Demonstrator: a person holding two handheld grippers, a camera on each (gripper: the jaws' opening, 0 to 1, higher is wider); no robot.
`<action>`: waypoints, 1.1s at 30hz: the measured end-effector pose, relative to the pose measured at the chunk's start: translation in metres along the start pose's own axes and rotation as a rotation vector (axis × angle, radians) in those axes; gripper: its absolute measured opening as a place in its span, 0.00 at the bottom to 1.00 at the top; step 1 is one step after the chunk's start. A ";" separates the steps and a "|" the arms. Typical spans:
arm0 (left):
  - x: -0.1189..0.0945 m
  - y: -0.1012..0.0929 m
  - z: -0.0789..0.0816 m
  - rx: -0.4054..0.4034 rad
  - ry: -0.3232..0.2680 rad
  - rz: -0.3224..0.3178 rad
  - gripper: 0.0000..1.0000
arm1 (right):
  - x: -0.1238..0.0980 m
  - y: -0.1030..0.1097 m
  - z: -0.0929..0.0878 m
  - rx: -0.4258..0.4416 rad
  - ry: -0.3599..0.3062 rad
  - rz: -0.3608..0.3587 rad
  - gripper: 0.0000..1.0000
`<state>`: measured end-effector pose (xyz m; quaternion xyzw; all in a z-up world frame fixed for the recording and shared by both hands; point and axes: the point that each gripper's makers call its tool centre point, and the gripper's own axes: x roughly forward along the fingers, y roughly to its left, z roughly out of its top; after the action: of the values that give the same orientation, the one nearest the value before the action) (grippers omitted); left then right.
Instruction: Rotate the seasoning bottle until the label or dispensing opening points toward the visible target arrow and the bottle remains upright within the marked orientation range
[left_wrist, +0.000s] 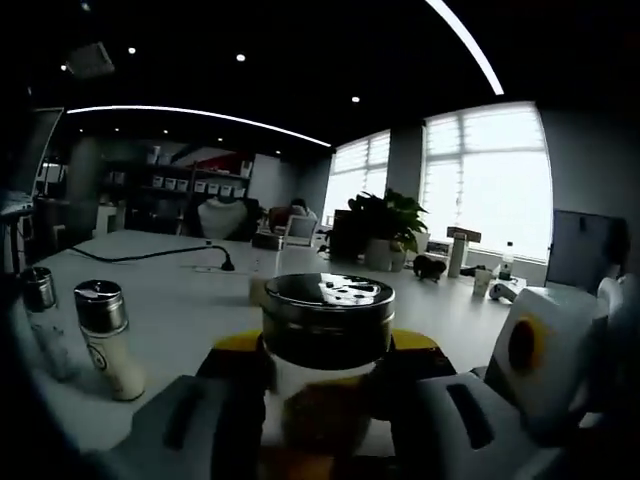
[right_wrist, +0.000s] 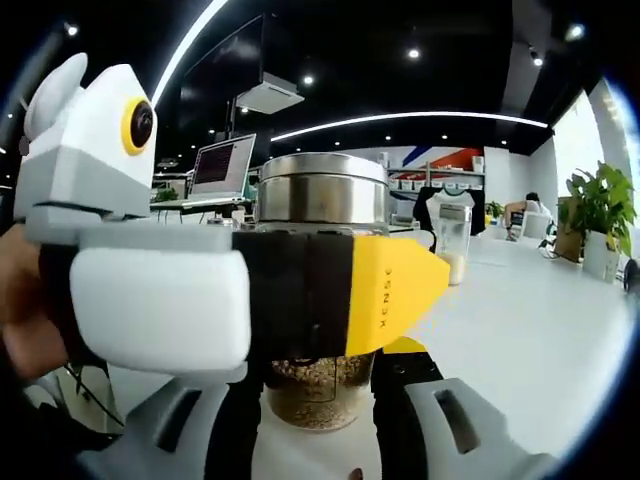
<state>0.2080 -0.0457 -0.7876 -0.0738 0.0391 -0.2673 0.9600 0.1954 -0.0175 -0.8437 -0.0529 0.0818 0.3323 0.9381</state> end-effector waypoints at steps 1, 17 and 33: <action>0.000 0.000 0.000 -0.001 0.000 0.000 0.48 | 0.000 0.000 0.000 0.000 0.000 0.002 0.41; -0.003 0.001 0.006 0.038 -0.020 -0.037 0.46 | 0.002 0.002 0.006 -0.015 -0.016 0.023 0.40; 0.000 0.008 0.005 0.086 0.011 -0.116 0.46 | 0.010 0.004 0.009 -0.037 -0.014 0.076 0.40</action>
<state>0.2126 -0.0377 -0.7836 -0.0332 0.0287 -0.3244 0.9449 0.2015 -0.0072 -0.8368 -0.0649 0.0711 0.3694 0.9243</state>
